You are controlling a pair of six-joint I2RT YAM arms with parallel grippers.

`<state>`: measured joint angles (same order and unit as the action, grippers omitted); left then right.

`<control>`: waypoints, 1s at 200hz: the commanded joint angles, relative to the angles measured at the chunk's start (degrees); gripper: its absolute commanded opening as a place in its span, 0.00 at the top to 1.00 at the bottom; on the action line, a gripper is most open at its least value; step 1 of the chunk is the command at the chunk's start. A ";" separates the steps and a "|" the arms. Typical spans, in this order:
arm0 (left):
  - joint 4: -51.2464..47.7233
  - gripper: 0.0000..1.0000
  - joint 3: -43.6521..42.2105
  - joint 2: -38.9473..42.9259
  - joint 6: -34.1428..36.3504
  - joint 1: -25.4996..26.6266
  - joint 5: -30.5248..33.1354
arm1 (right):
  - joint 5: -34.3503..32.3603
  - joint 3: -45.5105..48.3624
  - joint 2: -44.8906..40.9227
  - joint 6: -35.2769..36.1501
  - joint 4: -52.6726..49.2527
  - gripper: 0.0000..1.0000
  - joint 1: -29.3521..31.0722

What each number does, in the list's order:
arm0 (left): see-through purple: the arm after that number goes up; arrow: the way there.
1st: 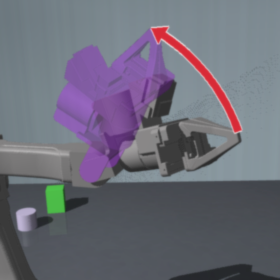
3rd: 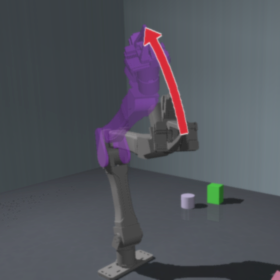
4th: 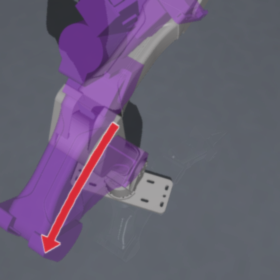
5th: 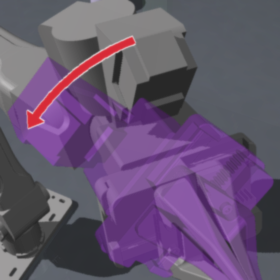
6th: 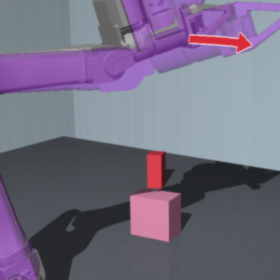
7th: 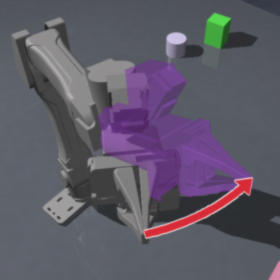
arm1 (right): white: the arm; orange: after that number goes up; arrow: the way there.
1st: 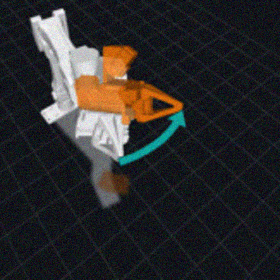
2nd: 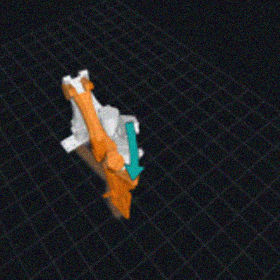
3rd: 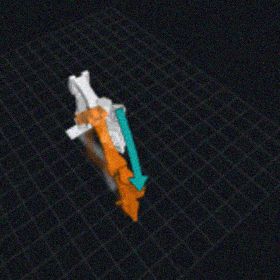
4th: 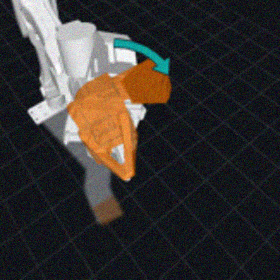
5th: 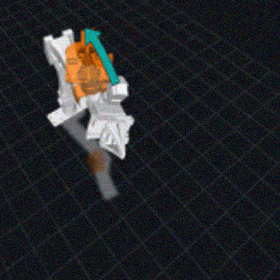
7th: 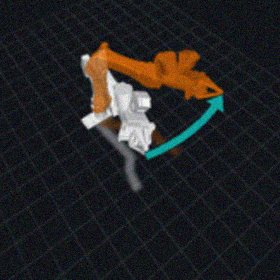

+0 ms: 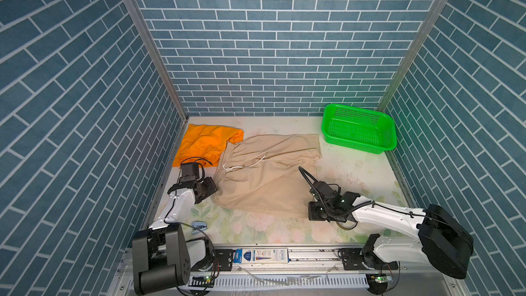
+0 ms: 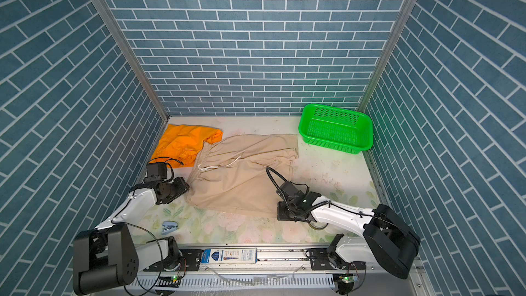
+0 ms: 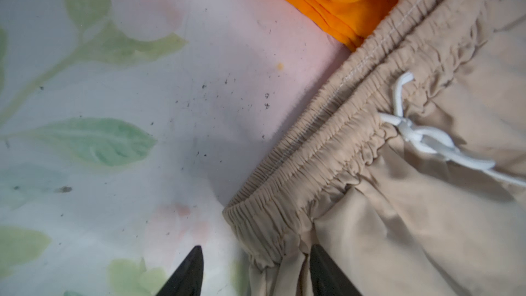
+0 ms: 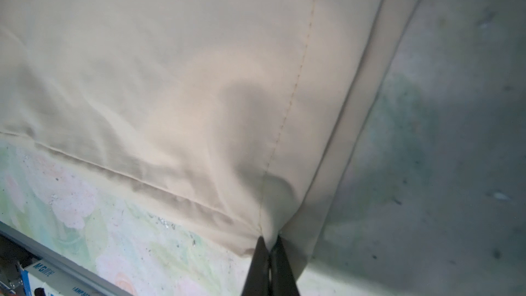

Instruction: Fold and stack the shorts

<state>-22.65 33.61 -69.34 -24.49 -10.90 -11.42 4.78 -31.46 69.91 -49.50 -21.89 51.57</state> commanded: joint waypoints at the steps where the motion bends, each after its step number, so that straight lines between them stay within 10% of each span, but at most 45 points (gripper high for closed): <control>1: 0.29 0.55 1.85 -1.53 1.88 -0.35 0.41 | -4.39 -1.74 -7.05 -0.46 -9.36 1.00 -1.62; 161: 8.41 0.45 -1.92 -5.81 2.29 0.04 -9.30 | -1.88 -4.29 -15.30 5.04 -16.98 1.00 -12.12; 200: 5.44 0.58 2.80 -10.26 4.67 5.22 -9.54 | -1.66 -5.10 -16.65 7.17 -19.25 1.00 -15.11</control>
<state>-16.01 33.91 -77.54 -22.22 -8.43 -19.62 3.49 -34.94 54.63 -44.60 -37.50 38.00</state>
